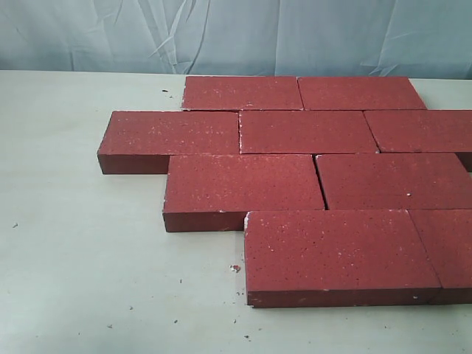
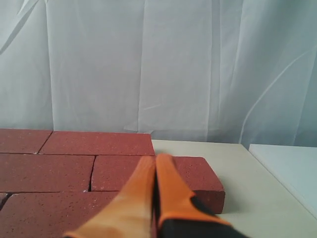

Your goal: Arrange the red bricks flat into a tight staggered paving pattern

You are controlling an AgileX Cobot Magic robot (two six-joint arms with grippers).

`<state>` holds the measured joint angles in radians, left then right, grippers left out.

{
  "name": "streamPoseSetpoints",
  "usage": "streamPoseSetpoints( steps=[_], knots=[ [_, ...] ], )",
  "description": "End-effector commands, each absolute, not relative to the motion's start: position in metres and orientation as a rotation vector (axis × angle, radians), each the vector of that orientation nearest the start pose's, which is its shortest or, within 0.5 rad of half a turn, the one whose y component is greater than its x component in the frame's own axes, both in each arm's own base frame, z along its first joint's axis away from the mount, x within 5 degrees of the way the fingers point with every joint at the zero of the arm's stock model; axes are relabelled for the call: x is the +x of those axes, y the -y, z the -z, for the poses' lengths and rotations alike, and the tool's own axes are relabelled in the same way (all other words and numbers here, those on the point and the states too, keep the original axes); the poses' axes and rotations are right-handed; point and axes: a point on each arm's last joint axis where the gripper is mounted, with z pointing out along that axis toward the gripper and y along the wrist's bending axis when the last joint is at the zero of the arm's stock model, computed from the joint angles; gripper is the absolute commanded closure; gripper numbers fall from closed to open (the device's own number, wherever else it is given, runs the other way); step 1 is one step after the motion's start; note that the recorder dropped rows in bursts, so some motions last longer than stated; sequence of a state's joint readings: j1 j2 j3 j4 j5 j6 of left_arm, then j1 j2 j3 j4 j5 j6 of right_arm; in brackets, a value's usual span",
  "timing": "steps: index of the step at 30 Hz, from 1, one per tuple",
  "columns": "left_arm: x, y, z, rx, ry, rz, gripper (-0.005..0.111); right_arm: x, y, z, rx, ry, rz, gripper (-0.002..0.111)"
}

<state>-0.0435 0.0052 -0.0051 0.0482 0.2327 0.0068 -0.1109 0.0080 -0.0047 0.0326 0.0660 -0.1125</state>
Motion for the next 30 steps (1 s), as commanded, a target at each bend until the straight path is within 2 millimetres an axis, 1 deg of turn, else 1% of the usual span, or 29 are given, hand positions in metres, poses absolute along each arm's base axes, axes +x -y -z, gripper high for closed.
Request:
streamPoseSetpoints(
  steps=[1,5,8,14,18,30],
  knots=[
    [0.056,0.001,-0.192,0.068,-1.714,-0.012,0.107,0.056,0.006,-0.208,0.031,-1.542,0.15,0.109],
    [0.056,0.001,-0.192,0.068,-1.714,-0.012,0.107,0.056,0.006,-0.207,0.054,-1.547,0.125,0.109],
    [0.056,0.001,-0.192,0.068,-1.714,-0.012,0.107,0.056,0.006,-0.204,0.084,-1.583,0.096,0.109],
    [0.056,0.001,-0.192,0.068,-1.714,-0.012,0.107,0.054,0.006,-0.188,0.083,-1.762,0.098,0.109],
    [0.056,0.001,-0.192,0.068,-1.714,-0.012,0.107,0.054,0.006,-0.186,0.089,-1.787,0.092,0.109],
    [0.055,0.001,-0.192,0.069,-1.714,-0.013,0.107,0.054,0.006,-0.186,0.089,-1.787,0.092,0.109]
  ],
)
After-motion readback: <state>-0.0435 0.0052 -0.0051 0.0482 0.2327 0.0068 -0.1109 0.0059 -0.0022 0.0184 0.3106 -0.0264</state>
